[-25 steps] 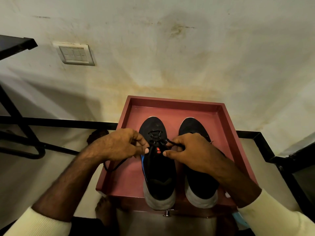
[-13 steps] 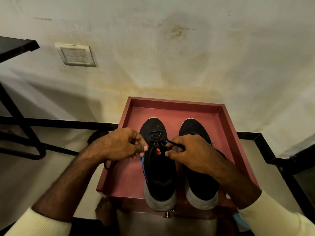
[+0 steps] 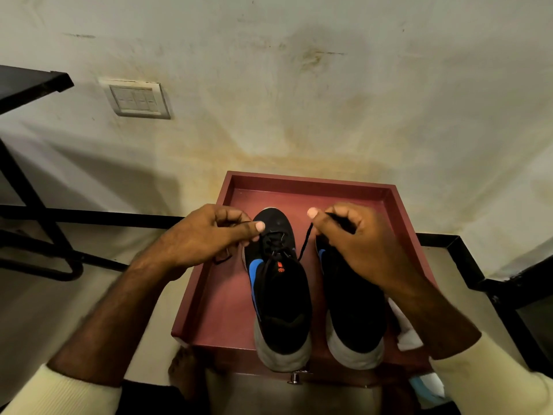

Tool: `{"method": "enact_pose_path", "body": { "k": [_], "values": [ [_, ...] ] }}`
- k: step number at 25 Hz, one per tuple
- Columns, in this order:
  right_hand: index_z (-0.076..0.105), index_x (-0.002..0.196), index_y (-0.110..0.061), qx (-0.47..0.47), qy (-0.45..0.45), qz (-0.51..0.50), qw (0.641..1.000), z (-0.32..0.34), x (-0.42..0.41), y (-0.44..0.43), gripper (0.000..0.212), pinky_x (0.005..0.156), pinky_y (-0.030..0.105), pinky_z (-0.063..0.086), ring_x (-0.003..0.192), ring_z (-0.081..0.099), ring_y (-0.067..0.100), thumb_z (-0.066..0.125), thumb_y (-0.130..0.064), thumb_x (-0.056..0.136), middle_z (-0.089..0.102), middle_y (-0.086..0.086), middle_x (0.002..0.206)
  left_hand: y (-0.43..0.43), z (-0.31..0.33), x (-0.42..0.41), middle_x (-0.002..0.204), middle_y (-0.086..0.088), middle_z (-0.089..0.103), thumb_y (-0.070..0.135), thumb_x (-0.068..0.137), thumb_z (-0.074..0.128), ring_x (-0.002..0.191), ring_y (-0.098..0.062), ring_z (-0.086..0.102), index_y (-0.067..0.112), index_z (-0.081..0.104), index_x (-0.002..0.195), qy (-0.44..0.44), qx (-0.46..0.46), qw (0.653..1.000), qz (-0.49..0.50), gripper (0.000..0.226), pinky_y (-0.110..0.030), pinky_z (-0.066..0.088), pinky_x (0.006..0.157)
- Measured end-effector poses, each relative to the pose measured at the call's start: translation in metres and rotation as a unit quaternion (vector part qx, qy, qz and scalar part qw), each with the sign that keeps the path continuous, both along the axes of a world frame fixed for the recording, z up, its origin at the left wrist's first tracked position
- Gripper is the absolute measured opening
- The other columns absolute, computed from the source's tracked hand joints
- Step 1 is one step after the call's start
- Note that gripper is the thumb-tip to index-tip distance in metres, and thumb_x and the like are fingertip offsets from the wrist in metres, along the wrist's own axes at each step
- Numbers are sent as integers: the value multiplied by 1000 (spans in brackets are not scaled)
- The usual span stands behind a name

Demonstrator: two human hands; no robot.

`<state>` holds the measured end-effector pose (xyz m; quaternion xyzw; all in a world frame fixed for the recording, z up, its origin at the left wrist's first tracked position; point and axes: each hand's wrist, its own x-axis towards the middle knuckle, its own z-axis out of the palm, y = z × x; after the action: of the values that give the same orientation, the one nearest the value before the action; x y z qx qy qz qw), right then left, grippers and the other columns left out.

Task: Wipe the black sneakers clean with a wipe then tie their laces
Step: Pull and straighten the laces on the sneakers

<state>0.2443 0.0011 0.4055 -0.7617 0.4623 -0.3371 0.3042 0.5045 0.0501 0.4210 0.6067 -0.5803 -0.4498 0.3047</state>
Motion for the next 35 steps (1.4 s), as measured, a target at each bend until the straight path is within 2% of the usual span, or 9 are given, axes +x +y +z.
{"method": "enact_pose_path", "body": {
  "k": [3,8,10,13,16,20,27,32,35],
  "values": [
    [74,88,-23,-50,-95,-45,993,10,-3,2,29,81,33,58,86,68,11,58,-42,102,70,-7,88,-1,6,-3,76,8,70,48,93,64,65,-1,60,23,75,86,15,-106,992,74,28,-19,48,64],
    [69,124,-32,-71,62,-10,995,3,14,-7,36,115,35,40,129,50,-2,49,-55,104,55,-16,138,-17,-10,-5,118,2,62,53,95,58,111,-16,59,35,72,113,-335,-288,879,179,29,-46,52,94],
    [61,132,-35,-78,71,-47,993,3,21,-13,42,118,46,35,134,47,2,45,-60,103,49,-15,144,-22,-10,-8,116,-2,62,52,94,61,103,-19,63,28,69,114,-315,-265,888,206,32,-44,57,90],
    [67,116,-28,-84,5,-94,992,7,18,-16,31,85,25,54,96,64,3,51,-52,104,67,-9,110,-17,-10,-17,81,2,76,62,94,57,71,-13,72,18,74,91,-259,-61,953,148,47,-35,63,77],
    [70,98,-27,39,140,-27,989,0,26,-5,23,70,30,56,77,69,14,60,-47,100,73,-3,83,-13,-23,-31,69,1,79,68,92,55,64,-12,77,16,76,85,-276,131,951,37,56,-32,64,76],
    [67,112,-22,90,280,-13,956,-20,44,3,31,76,31,51,87,64,22,62,-49,98,66,-2,92,-20,-33,-32,77,3,78,38,90,76,69,-7,75,20,72,90,-206,73,974,60,18,-24,61,69],
    [75,110,-14,167,-48,-8,985,-20,38,-12,14,71,17,56,76,77,8,73,-18,96,81,-1,85,-18,-21,-28,84,5,77,24,87,81,86,-8,75,25,70,110,56,-84,986,129,26,-29,58,84],
    [78,106,-11,241,-144,50,959,-22,41,-4,13,79,24,57,85,76,13,75,-16,94,81,9,96,-15,-13,-36,104,11,80,18,94,73,107,0,71,29,65,131,16,-124,992,22,39,-27,56,98],
    [80,108,-22,178,-59,77,979,-7,25,-4,14,89,25,59,93,76,7,75,-24,95,81,-2,100,-16,-13,-36,97,14,80,21,91,76,96,3,73,31,67,125,-24,-113,993,34,37,-24,59,92]
  ]
}}
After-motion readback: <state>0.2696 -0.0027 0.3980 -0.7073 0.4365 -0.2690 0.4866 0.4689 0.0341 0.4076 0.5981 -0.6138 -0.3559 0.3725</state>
